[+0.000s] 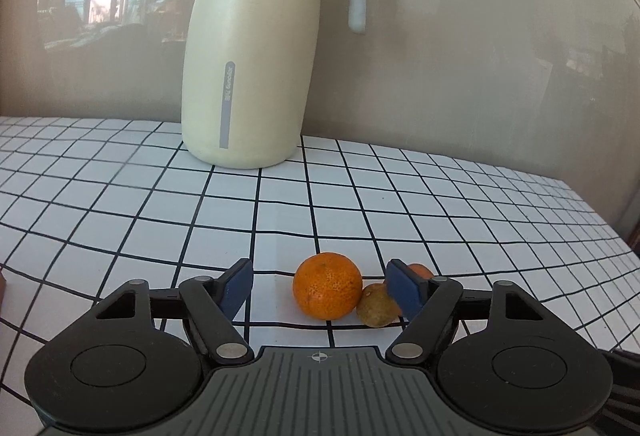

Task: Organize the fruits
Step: 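Close the right gripper on a small orange while the left grasps another orange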

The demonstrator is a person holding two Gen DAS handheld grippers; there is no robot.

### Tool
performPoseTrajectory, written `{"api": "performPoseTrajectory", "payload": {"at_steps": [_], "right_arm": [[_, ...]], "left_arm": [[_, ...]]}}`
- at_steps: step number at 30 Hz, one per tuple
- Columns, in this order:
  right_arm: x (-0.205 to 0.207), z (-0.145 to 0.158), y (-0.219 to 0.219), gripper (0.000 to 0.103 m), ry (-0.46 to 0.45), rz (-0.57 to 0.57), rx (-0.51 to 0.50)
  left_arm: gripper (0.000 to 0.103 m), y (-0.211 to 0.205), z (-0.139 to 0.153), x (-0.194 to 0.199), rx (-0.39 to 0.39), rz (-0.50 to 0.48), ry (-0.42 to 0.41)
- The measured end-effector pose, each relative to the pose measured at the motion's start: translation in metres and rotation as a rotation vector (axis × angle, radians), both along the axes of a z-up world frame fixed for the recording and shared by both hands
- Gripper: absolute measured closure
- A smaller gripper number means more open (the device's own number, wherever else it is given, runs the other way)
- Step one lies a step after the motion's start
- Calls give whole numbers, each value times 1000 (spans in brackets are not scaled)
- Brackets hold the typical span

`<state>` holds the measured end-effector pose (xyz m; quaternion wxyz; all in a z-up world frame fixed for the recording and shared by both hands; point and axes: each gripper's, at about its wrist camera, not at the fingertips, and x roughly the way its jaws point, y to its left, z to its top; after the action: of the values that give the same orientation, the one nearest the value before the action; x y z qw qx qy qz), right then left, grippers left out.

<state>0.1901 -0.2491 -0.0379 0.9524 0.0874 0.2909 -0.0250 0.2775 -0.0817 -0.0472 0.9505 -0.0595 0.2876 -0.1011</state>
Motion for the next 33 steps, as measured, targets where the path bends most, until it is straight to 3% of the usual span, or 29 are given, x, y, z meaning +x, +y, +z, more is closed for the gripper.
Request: {"api": "performPoseTrajectory", "payload": {"at_steps": [5,6,8,11,24,25,26,29,33], "right_arm": [[-1,1,-1,81,-3,1,7],[-1,1,-1,81,-4,2,7],[-1,1,0,81,-5,4,7],[-1,1,-1,81,-2,6,12],[-5,1,0,81,-4,17,13],[-5,2,0,81,-7,17,12],[-6,3,0,81,-10,17,14],[-8,5,0,81,-21,21,13],[-11,7,0,81,-27,28,15]], "left_arm": [[32,12,-6,5,-115,36,48],[45,14,-6,4,-120,52,44],[52,15,-7,5,-130,42,45],[58,9,-5,2,-104,22,39],[56,4,-9,8,-113,19,44],[58,4,-9,8,-113,19,43],[66,5,-8,6,-119,12,41],[67,0,-4,-4,-34,17,9],[68,8,2,-14,7,-1,4]]}}
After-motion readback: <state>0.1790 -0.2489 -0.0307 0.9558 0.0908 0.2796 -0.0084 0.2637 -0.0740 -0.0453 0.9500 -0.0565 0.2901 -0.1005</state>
